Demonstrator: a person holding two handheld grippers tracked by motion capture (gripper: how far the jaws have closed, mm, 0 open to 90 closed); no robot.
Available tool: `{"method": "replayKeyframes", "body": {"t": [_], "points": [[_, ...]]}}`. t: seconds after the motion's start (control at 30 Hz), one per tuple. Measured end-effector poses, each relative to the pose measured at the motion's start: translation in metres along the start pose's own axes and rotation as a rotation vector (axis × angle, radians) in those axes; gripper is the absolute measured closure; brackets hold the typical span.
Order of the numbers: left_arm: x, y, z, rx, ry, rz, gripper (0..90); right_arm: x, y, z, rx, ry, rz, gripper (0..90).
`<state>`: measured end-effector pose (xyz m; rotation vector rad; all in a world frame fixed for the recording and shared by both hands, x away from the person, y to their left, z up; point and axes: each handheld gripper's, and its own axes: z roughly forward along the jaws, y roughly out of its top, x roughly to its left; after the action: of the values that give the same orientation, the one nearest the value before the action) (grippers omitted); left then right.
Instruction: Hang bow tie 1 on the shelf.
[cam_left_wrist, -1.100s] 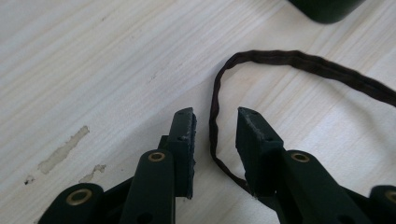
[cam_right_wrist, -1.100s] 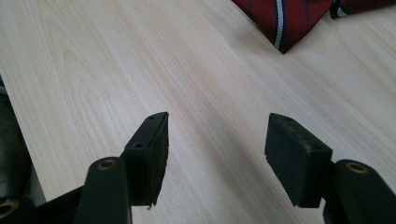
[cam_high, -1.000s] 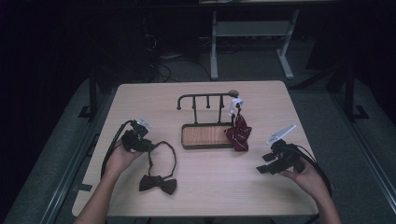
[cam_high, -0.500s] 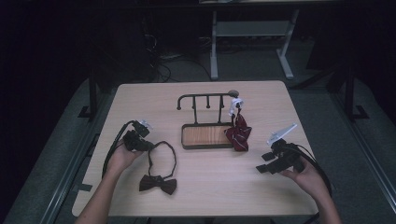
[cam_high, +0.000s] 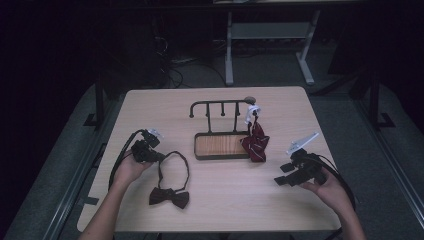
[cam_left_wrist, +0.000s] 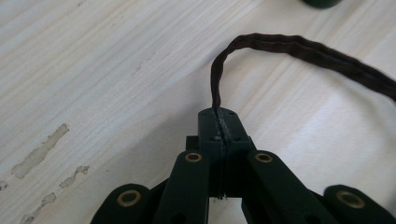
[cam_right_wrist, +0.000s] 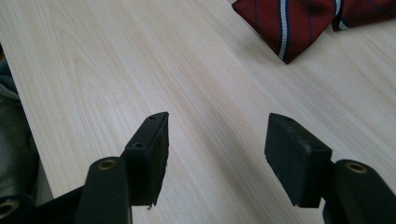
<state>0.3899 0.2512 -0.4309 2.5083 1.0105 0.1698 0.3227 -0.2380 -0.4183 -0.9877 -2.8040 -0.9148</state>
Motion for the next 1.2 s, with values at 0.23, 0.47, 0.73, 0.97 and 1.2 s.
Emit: {"method": "replayKeyframes", "body": {"t": [0.23,0.47,0.73,0.97,1.2], "points": [[-0.005,0.007,-0.019,-0.026,-0.023,0.03,89.7,0.0,0.0,0.001,0.003,-0.002,-0.005,39.5],[-0.012,0.013,-0.033,-0.04,-0.051,0.05,89.7,-0.002,-0.001,0.001,0.003,0.0,0.002,39.5],[-0.022,0.019,-0.048,-0.052,-0.072,0.093,89.7,-0.002,-0.001,0.002,0.006,-0.001,0.002,39.5],[-0.029,0.024,-0.063,-0.065,-0.083,0.127,89.9,-0.003,-0.002,-0.001,-0.001,-0.002,0.003,39.5],[-0.034,0.028,-0.072,-0.065,-0.09,0.159,89.9,-0.004,-0.003,-0.002,-0.002,-0.002,0.013,39.5]]}}
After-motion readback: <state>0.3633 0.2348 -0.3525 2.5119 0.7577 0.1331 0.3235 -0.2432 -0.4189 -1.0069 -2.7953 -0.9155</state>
